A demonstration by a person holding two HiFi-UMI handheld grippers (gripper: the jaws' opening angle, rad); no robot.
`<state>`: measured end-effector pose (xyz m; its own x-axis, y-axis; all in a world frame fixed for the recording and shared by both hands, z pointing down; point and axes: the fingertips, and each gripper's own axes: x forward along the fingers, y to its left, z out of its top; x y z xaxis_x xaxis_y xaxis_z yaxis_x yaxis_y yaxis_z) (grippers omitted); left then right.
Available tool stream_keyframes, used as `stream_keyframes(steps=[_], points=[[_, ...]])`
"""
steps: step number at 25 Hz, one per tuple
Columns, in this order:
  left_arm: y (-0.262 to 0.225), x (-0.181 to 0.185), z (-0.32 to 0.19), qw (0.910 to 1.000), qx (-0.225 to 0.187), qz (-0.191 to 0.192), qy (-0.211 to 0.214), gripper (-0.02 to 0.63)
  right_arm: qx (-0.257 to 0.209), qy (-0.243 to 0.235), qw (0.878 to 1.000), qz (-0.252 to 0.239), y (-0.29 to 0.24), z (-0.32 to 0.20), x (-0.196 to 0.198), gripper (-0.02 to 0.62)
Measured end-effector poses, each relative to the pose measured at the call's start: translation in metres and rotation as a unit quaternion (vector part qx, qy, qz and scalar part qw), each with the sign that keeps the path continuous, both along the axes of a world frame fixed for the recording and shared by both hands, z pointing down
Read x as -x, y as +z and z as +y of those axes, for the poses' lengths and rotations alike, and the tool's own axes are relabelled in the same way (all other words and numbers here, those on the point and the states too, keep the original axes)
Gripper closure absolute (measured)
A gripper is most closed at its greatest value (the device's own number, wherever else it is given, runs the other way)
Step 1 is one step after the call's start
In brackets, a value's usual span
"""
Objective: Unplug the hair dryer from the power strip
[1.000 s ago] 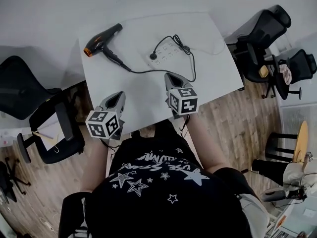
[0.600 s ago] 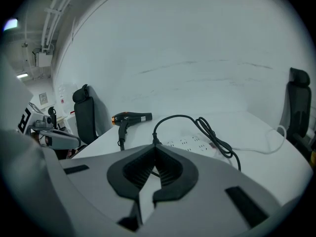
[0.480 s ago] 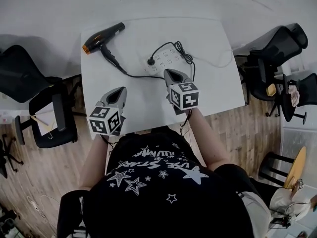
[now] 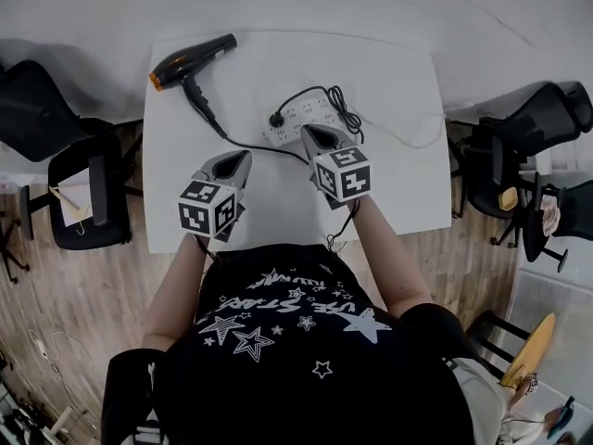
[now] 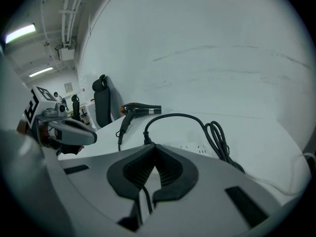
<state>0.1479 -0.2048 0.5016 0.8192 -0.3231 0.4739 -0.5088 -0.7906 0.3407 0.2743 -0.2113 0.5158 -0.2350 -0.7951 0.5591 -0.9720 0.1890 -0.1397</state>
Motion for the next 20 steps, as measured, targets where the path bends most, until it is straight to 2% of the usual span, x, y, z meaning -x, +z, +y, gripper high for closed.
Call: stream_keyframes(steps=[7,16,18,20], points=[[0.019,-0.033,-0.005,0.9997,0.007,-0.022,-0.005,0.598,0.011,-0.099,0.995,0.005,0.010,-0.018,0.006,0.586],[0.040,-0.061,-0.017,0.9981,0.020,-0.047,-0.034,0.598,0.004,-0.140,0.990,-0.016,0.017,-0.036,0.009,0.584],[0.042,-0.067,-0.022,0.9979,0.021,-0.051,-0.035,0.598,0.002,-0.147,0.989,-0.019,0.018,-0.039,0.009,0.538],[0.045,-0.071,-0.024,0.9976,0.022,-0.056,-0.036,0.598,0.000,-0.154,0.988,-0.020,0.020,-0.039,0.009,0.537]])
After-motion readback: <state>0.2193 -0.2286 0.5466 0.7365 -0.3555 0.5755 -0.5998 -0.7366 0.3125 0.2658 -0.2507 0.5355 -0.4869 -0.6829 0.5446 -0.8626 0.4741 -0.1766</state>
